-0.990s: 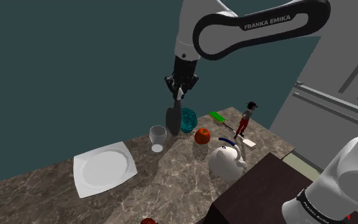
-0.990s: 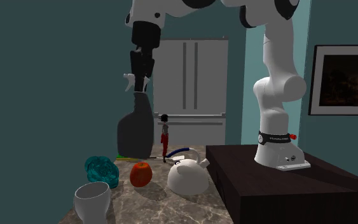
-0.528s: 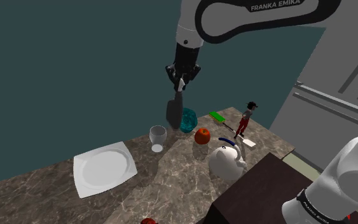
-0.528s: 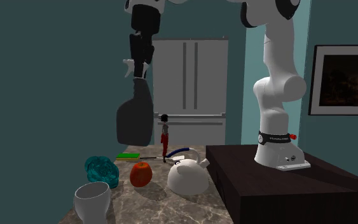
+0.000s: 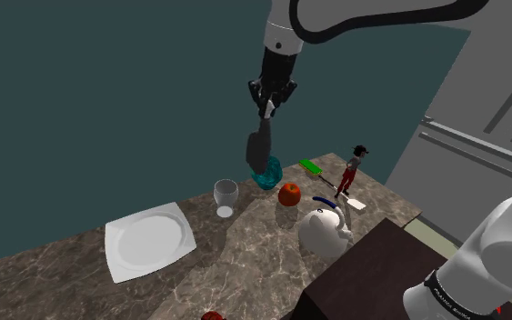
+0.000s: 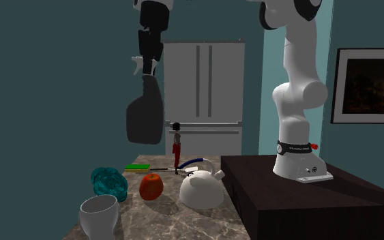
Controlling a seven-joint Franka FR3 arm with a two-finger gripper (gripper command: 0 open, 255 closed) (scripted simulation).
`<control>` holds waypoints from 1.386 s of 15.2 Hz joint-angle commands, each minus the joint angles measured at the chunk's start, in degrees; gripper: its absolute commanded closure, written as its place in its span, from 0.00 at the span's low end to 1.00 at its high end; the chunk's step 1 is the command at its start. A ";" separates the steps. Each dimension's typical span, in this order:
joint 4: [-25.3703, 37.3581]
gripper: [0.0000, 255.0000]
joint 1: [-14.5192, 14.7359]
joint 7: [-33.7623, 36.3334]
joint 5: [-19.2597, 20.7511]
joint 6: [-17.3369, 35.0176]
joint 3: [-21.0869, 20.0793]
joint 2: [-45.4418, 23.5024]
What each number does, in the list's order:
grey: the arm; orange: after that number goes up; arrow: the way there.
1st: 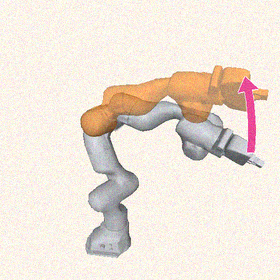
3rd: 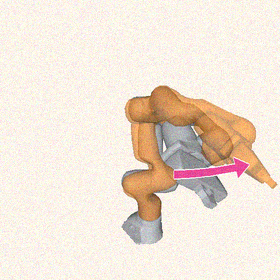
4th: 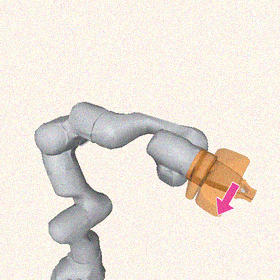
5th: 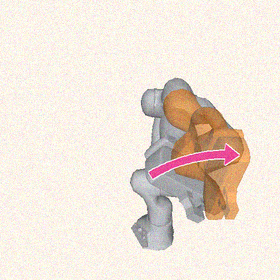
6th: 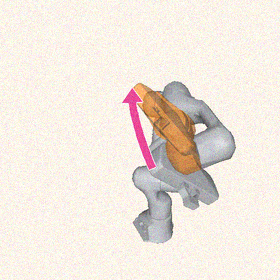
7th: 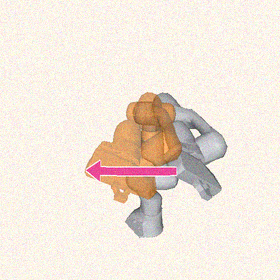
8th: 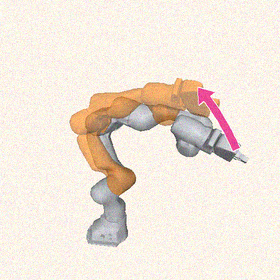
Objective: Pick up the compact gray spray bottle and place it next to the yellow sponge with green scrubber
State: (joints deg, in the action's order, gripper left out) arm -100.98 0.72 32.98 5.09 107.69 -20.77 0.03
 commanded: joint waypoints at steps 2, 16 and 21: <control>-0.85 1.00 -2.03 -4.24 -0.62 0.84 2.05 0.38; 4.02 1.00 -11.03 -22.71 -2.36 1.05 10.98 -3.75; 9.28 1.00 -14.22 -28.74 -2.89 0.03 13.57 -7.83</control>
State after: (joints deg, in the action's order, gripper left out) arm -92.70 -12.84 5.54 2.33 107.85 -7.72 -6.98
